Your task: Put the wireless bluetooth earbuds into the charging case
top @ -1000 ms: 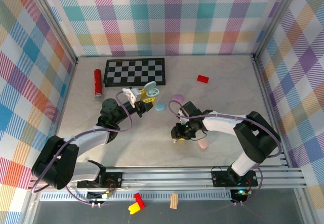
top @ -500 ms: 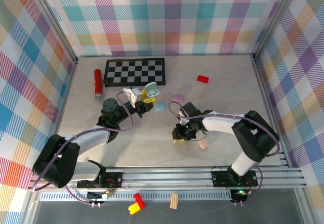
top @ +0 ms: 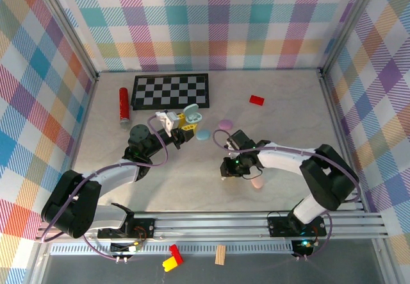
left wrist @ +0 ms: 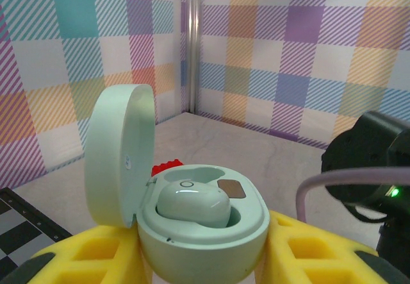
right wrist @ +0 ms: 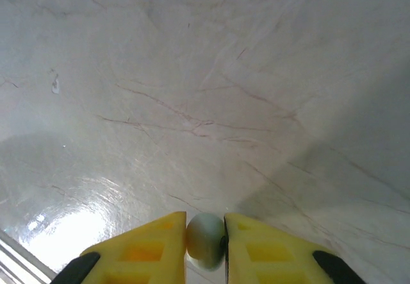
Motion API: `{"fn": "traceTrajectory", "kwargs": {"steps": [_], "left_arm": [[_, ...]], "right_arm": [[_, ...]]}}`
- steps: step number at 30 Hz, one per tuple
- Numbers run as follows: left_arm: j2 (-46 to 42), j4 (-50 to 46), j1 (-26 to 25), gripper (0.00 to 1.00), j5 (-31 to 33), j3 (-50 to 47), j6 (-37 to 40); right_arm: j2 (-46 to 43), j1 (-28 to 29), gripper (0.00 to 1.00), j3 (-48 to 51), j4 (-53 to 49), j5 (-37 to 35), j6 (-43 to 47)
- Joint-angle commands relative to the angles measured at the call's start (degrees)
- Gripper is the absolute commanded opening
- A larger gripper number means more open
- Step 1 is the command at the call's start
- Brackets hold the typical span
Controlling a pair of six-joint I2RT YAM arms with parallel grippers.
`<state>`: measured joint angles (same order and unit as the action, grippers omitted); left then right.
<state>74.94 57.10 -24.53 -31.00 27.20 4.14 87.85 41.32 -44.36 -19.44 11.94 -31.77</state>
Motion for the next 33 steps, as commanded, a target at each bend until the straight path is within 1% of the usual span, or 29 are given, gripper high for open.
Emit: {"fn": "traceTrajectory", "kwargs": {"steps": [1, 9, 14, 16, 21, 24, 31, 33], "left_arm": [[-0.8, 0.1, 0.5, 0.38, -1.7, 1.1, 1.4], [-1.3, -1.8, 0.4, 0.38, -3.0, -0.3, 2.3], [-0.4, -1.2, -0.5, 0.38, -3.8, -0.7, 2.3], [0.2, -0.9, -0.8, 0.38, -4.0, -0.8, 2.3], [1.2, -0.7, -1.3, 0.38, -5.1, -0.7, 2.2], [1.4, -0.4, -1.5, 0.38, -5.4, -0.8, 2.3], [1.4, 0.3, -1.6, 0.38, -5.8, -1.6, 3.2], [1.4, 0.2, -1.6, 0.38, -6.2, -1.7, 4.0]], "right_arm": [[-4.1, 0.2, 0.2, -2.9, -3.4, -7.8, 4.0], [-13.5, 0.2, 0.19, -9.7, -6.7, -17.2, 15.5], [-16.4, 0.4, 0.19, -15.6, -8.4, -20.2, 24.1], [-15.8, 0.6, 0.19, -18.7, -9.7, -20.7, 26.8], [-13.3, 3.2, 0.19, -25.8, -11.9, -22.4, 33.0], [-10.8, 4.8, 0.18, -30.0, -13.0, -23.8, 35.2], [-4.9, 6.7, 0.18, -36.4, -12.9, -22.8, 36.9], [-3.7, 6.9, 0.18, -37.5, -12.7, -22.5, 39.0]]}}
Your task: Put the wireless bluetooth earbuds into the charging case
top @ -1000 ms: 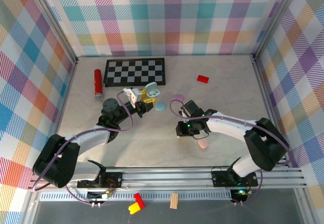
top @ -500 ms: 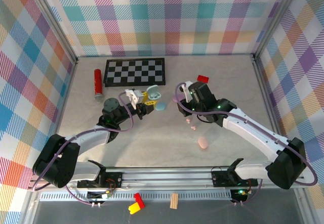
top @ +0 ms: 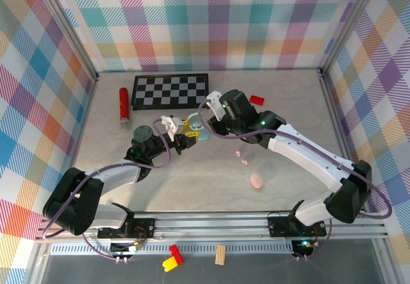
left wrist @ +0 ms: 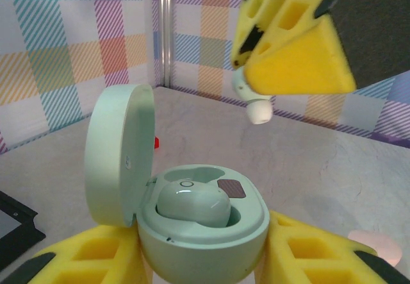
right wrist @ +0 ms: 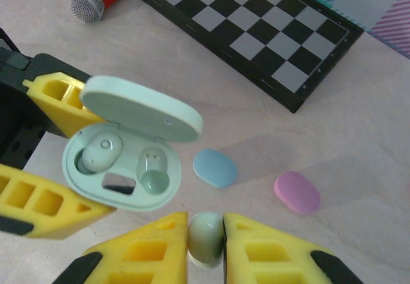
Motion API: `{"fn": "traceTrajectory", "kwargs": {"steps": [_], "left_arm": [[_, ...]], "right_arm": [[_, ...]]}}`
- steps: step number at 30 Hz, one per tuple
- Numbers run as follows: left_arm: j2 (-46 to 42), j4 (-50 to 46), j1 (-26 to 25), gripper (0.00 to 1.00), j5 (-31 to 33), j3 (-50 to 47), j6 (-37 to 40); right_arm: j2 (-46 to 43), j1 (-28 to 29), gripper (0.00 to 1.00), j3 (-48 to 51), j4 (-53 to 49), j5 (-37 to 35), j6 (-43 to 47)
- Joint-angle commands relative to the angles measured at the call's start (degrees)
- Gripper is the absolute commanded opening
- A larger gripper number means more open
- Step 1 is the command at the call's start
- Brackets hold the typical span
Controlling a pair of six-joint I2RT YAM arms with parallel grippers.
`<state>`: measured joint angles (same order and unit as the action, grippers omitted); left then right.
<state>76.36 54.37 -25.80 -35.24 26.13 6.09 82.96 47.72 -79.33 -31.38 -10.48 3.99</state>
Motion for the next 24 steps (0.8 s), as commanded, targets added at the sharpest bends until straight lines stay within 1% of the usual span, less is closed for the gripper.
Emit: {"fn": "traceTrajectory", "kwargs": {"steps": [1, 10, 24], "left_arm": [[-0.1, 2.9, -0.3, 0.38, -2.1, -0.8, 2.2], [0.7, 3.1, -0.3, 0.38, -2.6, -0.4, 2.5], [0.9, 3.1, -0.4, 0.38, -2.4, 0.5, 2.0]], "right_arm": [[1.8, 0.5, 0.18, -3.1, -0.6, 0.1, 3.4], [4.6, 0.8, 0.18, -5.3, -0.3, 3.2, 2.8], [6.2, 0.9, 0.18, -3.5, 0.8, 5.9, 2.3]]}}
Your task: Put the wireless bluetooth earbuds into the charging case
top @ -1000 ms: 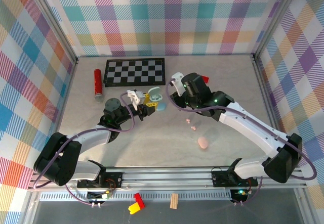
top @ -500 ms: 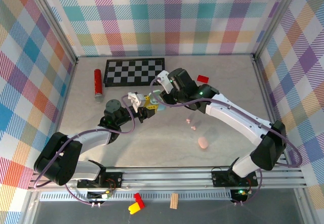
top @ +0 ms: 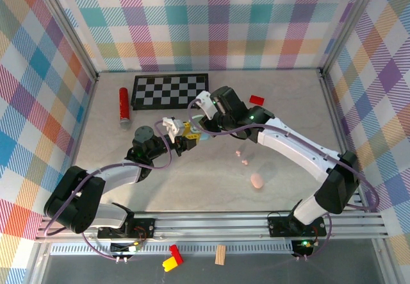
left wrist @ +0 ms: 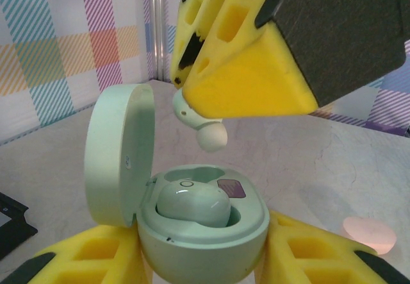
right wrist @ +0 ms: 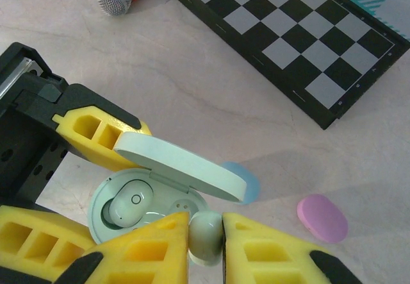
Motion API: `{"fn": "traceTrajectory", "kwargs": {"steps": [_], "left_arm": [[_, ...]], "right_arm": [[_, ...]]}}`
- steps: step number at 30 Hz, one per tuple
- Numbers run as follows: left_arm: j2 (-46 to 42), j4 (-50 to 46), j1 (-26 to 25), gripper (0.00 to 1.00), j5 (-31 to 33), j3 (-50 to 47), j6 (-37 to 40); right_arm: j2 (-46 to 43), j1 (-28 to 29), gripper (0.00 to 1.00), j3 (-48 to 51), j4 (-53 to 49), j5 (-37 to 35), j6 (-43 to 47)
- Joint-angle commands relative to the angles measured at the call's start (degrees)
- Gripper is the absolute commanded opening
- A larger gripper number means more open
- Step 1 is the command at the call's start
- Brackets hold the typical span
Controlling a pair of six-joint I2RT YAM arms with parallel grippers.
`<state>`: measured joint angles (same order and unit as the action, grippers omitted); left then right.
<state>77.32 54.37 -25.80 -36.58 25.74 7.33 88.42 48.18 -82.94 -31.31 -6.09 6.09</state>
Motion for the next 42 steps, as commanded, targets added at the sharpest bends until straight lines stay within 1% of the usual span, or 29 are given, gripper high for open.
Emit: {"fn": "traceTrajectory", "kwargs": {"steps": [1, 11, 18, 23, 27, 34, 35, 38, 42], "left_arm": [[-0.2, 3.0, -0.3, 0.38, -1.0, 0.9, 0.7], [-0.6, 2.8, -0.3, 0.38, -0.8, 1.2, 0.7], [-0.6, 2.7, -0.3, 0.38, -0.7, 1.2, 0.8], [-0.8, 2.4, -0.3, 0.38, -0.8, 1.3, 0.8], [-0.9, 2.4, -0.2, 0.38, -0.7, 1.3, 0.7], [-1.4, 2.0, -0.3, 0.38, -0.5, 1.1, 0.8], [-1.4, 2.0, -0.3, 0.38, -0.4, 1.1, 0.8], [-1.5, 2.3, -0.3, 0.38, -0.4, 0.9, 0.7], [-1.8, 2.4, -0.4, 0.38, -0.7, 0.8, 0.6]], "right_arm": [[0.8, 0.4, 0.18, 0.2, 0.9, 1.6, 0.2], [1.9, 0.4, 0.18, 0.9, 0.9, 0.7, 0.8], [1.0, 0.4, 0.18, 1.8, 0.4, -0.5, 1.8], [1.0, 0.4, 0.2, 2.1, -0.1, 0.9, 2.3], [1.2, 0.4, 0.26, 2.0, 0.6, 3.2, 1.3], [-0.8, 0.3, 0.3, 2.7, 2.2, 3.4, 0.0], [-1.5, 0.2, 0.32, 3.1, 2.7, 3.4, -2.1], [-4.0, -0.7, 0.39, 4.8, 4.6, 4.3, -4.2], [-7.3, -2.8, 0.51, 6.9, 8.1, 7.9, -8.3]]}}
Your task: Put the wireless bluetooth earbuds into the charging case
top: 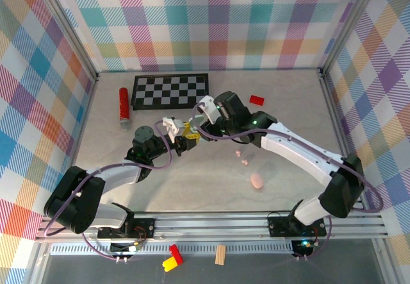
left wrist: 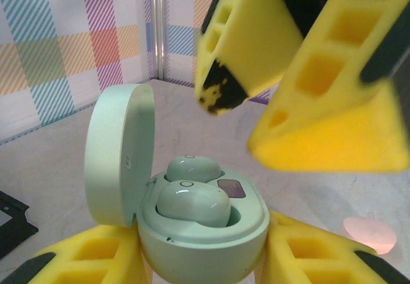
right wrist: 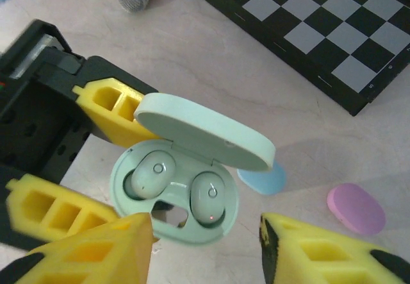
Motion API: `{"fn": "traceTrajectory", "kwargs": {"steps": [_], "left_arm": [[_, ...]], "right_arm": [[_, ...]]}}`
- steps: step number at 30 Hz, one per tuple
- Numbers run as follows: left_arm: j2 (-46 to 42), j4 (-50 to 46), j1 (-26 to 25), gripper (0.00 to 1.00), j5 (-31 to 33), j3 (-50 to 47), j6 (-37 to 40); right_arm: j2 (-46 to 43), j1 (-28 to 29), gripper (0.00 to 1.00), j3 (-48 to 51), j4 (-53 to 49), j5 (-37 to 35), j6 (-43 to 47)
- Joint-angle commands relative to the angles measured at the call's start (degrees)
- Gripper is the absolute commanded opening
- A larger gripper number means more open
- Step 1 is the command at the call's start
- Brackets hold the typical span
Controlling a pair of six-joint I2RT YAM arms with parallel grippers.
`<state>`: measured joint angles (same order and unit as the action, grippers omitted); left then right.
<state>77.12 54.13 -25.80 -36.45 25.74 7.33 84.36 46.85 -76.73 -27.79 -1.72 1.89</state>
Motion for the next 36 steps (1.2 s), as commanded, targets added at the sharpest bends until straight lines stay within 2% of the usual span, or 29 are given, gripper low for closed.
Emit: {"fn": "traceTrajectory", "kwargs": {"steps": [1, 4, 7, 13, 16, 25, 29, 36], "left_arm": [[-1.7, 2.6, -0.2, 0.38, -0.9, 0.8, 0.7], [-1.9, 2.4, -0.3, 0.38, -1.3, 0.7, 0.7], [-1.6, 2.8, -0.3, 0.38, -1.6, 0.7, 0.7], [-2.5, 2.4, -0.3, 0.38, -1.7, 0.4, 0.7], [-2.6, 2.2, -0.3, 0.38, -1.2, 0.3, 0.8], [-2.1, 3.9, -0.3, 0.38, -0.7, 0.5, -0.6], [-1.7, 5.7, -0.3, 0.38, -1.2, 0.7, -1.8], [-1.8, 9.8, -0.3, 0.38, -0.9, 0.5, -4.8]], "right_arm": [[-3.7, -1.9, 0.52, 0.9, 5.2, 4.6, -5.2], [-2.7, -4.4, 0.53, -0.5, 6.5, 9.0, -10.5], [0.1, -5.9, 0.54, -3.7, 6.0, 10.1, -14.0], [7.9, -6.2, 0.55, -12.8, -1.8, 10.0, -14.6], [10.5, -6.2, 0.58, -15.0, -5.4, 9.9, -14.2], [7.3, -6.6, 0.67, -10.8, -6.5, 11.2, -16.5], [4.3, -8.6, 0.7, -7.1, -2.7, 18.5, -21.5], [0.2, -14.6, 0.78, 2.2, 12.0, 38.1, -37.0]]}}
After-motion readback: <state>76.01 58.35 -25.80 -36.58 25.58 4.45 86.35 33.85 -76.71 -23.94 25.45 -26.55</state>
